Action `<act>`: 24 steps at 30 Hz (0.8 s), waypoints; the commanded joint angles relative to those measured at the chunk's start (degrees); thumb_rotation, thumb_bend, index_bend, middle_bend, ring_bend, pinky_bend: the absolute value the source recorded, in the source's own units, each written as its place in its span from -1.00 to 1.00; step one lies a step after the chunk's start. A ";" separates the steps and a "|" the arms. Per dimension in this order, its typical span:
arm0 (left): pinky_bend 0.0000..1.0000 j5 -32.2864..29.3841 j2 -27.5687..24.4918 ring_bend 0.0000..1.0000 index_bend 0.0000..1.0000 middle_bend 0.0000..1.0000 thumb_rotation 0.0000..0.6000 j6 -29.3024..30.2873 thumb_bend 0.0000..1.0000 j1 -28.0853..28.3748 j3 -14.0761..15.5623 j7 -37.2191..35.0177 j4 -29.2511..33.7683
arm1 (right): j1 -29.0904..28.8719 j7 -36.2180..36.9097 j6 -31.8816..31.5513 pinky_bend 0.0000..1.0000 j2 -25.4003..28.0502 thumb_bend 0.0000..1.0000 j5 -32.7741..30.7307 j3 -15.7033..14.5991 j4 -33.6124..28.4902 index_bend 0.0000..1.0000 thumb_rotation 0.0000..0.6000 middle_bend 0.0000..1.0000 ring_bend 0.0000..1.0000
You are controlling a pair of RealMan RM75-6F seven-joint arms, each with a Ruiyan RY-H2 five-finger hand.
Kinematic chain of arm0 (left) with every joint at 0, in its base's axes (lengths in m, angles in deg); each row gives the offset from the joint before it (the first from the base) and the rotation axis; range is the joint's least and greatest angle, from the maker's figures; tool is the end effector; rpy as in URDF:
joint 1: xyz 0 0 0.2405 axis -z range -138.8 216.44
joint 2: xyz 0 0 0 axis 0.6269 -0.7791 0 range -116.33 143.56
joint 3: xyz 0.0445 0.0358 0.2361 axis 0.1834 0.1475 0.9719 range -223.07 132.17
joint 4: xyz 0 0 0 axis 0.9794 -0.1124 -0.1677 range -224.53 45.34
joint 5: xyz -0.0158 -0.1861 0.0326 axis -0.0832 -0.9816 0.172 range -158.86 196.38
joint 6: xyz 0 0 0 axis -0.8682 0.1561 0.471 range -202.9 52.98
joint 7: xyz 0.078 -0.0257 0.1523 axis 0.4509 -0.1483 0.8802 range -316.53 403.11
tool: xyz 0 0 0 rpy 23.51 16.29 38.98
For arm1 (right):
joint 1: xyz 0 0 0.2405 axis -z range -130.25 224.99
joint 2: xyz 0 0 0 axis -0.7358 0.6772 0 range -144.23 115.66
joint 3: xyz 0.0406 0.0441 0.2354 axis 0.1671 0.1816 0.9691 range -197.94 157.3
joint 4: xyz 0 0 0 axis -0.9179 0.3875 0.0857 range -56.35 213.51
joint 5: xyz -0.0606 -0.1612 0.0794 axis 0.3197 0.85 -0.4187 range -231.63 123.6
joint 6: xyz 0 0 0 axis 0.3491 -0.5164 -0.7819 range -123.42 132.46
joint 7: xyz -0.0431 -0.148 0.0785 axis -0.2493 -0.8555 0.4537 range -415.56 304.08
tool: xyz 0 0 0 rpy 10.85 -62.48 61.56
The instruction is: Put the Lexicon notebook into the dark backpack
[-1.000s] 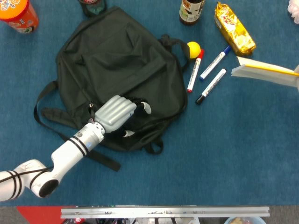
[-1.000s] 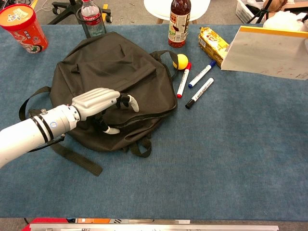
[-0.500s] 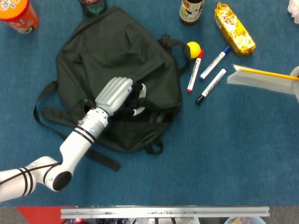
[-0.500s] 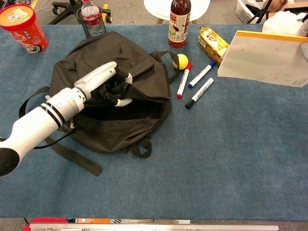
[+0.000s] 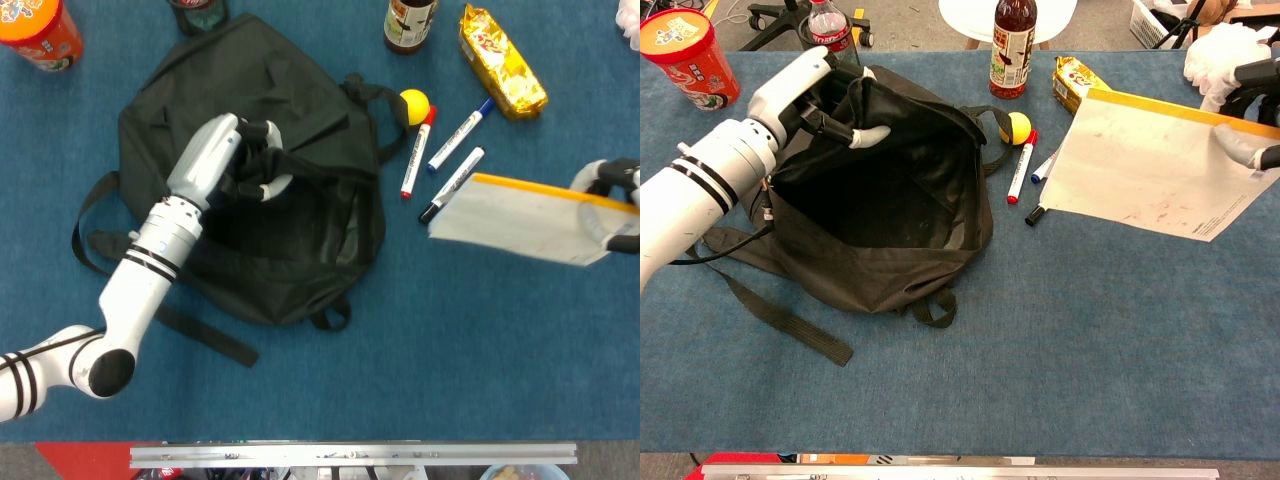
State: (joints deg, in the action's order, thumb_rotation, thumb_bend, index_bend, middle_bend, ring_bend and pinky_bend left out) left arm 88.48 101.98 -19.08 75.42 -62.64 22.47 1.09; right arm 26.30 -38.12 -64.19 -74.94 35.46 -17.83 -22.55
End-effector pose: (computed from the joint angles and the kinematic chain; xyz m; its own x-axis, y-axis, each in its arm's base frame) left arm -0.1103 0.3475 0.0141 -0.3268 0.3986 0.8569 0.8929 -0.1669 0.4182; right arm -0.2074 -0.2641 0.1265 0.1050 -0.2892 0.9515 -0.9637 -0.2658 0.0256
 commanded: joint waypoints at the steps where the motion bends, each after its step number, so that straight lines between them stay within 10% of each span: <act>1: 0.78 -2.49 -1.86 0.39 0.41 0.48 1.00 -0.43 -0.46 -0.38 -1.40 -0.95 2.69 | -3.74 7.62 8.02 0.47 3.18 0.01 -3.37 -0.23 -4.92 0.49 1.00 0.32 0.08; 24: 0.65 -4.34 -2.09 0.30 0.42 0.44 1.00 2.74 -0.46 -1.34 -1.10 1.26 7.62 | -17.08 32.41 44.85 0.50 4.42 0.01 -26.97 5.95 -11.04 0.49 1.00 0.32 0.12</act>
State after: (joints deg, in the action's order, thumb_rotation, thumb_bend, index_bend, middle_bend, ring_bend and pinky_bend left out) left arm 84.11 99.79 -16.45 74.11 -63.73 23.67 8.76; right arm 10.23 -7.01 -21.67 -70.30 10.01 -12.56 -33.70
